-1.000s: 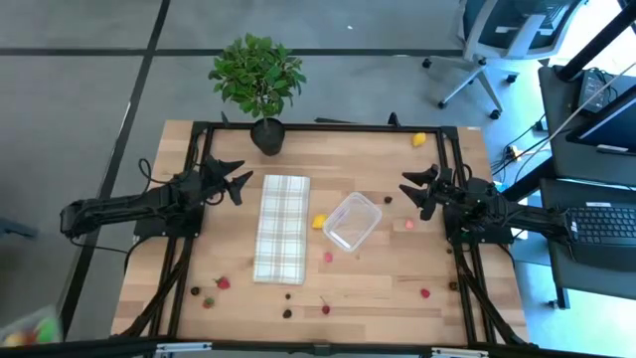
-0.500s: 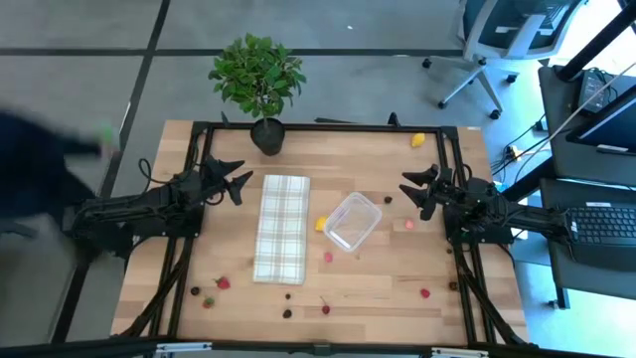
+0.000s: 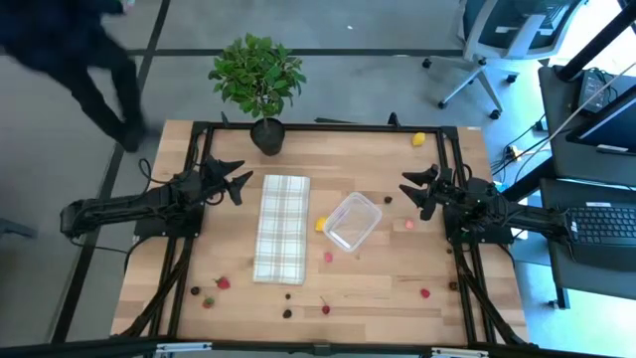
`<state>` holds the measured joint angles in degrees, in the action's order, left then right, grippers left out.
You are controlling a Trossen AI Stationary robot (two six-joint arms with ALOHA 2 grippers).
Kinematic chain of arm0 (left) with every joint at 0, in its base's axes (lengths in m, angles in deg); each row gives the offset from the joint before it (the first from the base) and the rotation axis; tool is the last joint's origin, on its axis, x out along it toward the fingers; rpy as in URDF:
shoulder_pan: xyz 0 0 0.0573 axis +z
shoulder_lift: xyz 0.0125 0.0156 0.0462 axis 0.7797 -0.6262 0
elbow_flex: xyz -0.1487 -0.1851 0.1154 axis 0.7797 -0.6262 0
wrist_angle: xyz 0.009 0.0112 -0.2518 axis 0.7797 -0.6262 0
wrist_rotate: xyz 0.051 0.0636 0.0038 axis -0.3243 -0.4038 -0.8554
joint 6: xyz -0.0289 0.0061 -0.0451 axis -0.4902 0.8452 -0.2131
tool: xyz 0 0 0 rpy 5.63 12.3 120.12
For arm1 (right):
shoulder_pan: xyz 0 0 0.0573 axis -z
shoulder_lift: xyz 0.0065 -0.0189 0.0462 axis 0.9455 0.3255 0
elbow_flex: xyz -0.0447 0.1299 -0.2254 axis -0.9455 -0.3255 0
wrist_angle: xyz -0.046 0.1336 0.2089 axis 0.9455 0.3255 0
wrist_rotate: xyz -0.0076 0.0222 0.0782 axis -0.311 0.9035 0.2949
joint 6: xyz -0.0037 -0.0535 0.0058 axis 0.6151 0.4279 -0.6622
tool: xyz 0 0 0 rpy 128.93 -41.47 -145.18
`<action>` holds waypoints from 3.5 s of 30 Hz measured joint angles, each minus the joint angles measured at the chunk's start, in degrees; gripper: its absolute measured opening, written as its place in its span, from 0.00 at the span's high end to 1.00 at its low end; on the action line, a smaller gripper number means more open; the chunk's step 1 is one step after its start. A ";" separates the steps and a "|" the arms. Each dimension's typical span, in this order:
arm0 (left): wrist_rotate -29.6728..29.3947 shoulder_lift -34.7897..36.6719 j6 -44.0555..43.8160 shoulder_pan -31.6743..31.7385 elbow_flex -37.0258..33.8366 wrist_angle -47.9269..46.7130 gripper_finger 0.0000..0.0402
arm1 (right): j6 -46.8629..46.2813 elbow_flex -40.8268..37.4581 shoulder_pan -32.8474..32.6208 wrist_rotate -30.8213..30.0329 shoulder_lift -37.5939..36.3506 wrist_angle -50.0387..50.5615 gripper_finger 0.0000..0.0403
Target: Pick and placing Produce into tupperware
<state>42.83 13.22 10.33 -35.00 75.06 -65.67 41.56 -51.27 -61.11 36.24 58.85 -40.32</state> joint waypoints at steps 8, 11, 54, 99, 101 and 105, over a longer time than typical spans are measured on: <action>0.02 0.01 0.00 -0.01 0.01 -0.01 0.43 | 0.00 0.02 0.00 0.00 0.01 0.00 0.37; 0.01 0.00 -0.01 -0.01 0.02 -0.02 0.43 | -0.18 0.00 0.02 0.00 0.01 -0.63 0.37; -0.61 0.00 0.00 -0.02 0.00 0.30 0.43 | -0.58 50.10 0.02 -2.13 43.94 46.14 0.30; -0.61 0.00 -1.94 0.00 0.02 0.20 0.43 | 45.79 56.43 10.10 7.14 92.74 53.11 0.30; -0.61 0.00 -1.94 -0.02 0.02 0.20 0.43 | 46.45 56.43 10.44 7.13 93.92 53.13 0.30; -0.61 0.00 -1.94 0.00 0.00 0.20 0.43 | 46.56 54.81 10.58 7.19 94.95 53.06 0.30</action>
<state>42.22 13.22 8.38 -35.00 75.06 -65.48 88.11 3.54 -50.54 43.43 153.80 12.74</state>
